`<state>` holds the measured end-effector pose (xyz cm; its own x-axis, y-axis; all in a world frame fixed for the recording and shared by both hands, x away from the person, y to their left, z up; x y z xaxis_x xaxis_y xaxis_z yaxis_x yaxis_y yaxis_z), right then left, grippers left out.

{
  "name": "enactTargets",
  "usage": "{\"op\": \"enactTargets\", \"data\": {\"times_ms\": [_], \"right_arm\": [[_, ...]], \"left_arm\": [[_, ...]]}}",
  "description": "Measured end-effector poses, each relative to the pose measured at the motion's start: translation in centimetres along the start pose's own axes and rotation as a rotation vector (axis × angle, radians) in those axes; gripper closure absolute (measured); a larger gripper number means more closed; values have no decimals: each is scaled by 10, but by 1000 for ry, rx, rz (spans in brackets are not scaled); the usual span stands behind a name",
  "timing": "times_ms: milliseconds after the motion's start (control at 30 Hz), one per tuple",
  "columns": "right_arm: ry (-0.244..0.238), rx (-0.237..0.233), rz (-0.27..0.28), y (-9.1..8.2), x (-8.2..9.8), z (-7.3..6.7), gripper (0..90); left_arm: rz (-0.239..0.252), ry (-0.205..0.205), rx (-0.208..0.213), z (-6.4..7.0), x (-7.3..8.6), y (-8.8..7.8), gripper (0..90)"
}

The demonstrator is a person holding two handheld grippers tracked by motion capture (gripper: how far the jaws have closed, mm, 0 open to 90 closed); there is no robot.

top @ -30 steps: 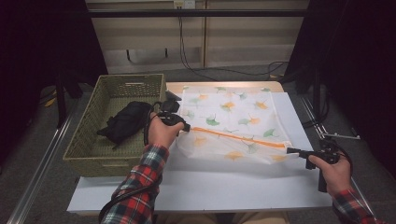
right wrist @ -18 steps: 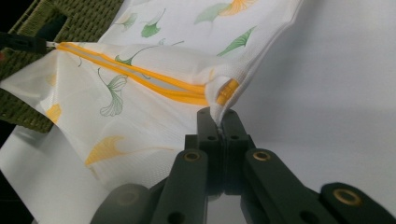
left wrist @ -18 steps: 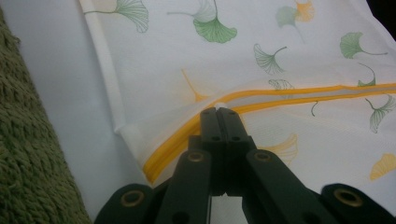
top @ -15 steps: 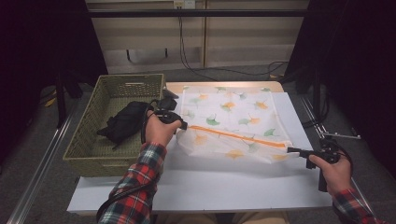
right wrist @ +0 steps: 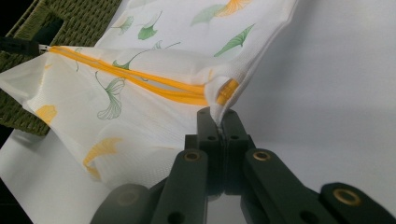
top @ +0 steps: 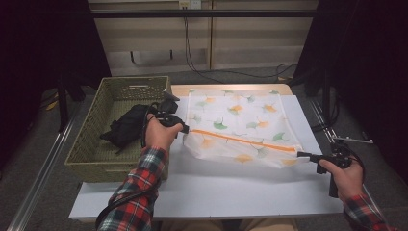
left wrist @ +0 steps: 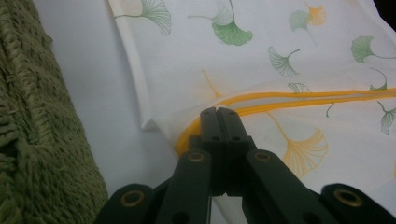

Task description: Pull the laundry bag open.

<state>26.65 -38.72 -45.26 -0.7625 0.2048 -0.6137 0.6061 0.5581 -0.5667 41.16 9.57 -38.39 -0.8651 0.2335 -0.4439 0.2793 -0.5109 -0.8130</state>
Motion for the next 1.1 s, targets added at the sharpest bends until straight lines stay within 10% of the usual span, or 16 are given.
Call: {"op": "enactTargets", "data": {"times_ms": [1100], "right_arm": [[19,19,15,-7,-1,8,897]], "left_arm": [[12,-13,-12,-9,0,-10,900]]}}
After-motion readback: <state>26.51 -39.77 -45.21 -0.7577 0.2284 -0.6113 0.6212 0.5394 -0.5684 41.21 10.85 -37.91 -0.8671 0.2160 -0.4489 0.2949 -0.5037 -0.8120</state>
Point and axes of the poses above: each handheld gripper's, and its own axes: y roughly forward along the jaws, x roughly out of its underside, z roughly to its right, the point moved 1 cm from there along y, roughly forward along the jaws, and after that the axes turned 1 degree about z, right-handed, at the moved point
